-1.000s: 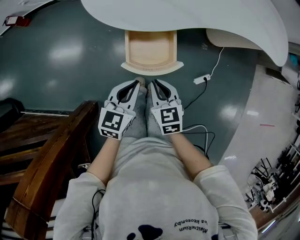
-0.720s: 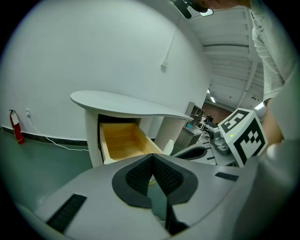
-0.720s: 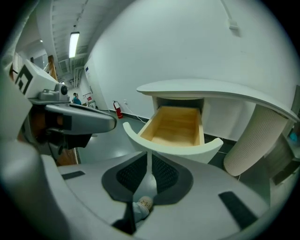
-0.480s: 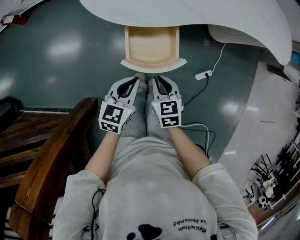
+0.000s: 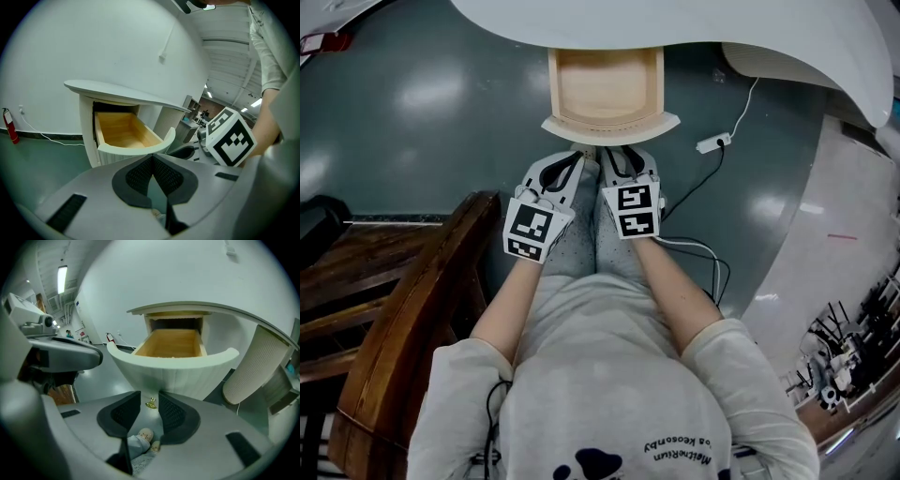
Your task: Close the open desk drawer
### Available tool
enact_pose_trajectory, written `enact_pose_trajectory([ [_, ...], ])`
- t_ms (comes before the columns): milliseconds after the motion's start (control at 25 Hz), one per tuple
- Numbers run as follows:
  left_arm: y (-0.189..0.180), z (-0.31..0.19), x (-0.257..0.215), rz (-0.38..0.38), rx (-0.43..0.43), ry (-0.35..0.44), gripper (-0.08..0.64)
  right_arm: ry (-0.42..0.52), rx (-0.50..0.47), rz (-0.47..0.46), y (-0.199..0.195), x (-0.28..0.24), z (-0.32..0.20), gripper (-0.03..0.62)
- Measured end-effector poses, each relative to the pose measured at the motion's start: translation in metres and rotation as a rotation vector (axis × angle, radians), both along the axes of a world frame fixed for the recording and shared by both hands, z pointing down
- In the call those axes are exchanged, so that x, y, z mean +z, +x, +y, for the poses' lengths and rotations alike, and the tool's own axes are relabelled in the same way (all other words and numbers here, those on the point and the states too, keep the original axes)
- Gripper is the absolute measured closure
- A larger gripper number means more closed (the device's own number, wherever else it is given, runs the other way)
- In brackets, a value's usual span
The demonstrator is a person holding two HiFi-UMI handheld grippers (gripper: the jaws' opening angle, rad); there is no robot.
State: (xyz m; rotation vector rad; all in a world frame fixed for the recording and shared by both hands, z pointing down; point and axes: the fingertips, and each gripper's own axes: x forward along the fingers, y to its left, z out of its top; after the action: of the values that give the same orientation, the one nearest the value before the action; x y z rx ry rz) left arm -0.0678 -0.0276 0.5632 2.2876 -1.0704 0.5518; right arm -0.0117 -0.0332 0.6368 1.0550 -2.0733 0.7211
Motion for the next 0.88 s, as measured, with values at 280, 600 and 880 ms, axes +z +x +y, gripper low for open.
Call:
enact_pose_trajectory([
  [280, 0.001, 0.002, 0.015, -0.003, 0.01, -0.019, 0.554, -0.083, 0.03, 0.022, 0.0, 0.032, 0.008, 0.463],
  [600, 0.004, -0.002, 0.026, 0.001, 0.015, -0.028, 0.554, -0.129, 0.077, 0.028, -0.002, 0.051, 0.008, 0.463],
  [880, 0.003, -0.004, 0.034, 0.004, 0.017, -0.047, 0.554, -0.143, 0.118, 0.044, -0.003, 0.06, -0.001, 0.465],
])
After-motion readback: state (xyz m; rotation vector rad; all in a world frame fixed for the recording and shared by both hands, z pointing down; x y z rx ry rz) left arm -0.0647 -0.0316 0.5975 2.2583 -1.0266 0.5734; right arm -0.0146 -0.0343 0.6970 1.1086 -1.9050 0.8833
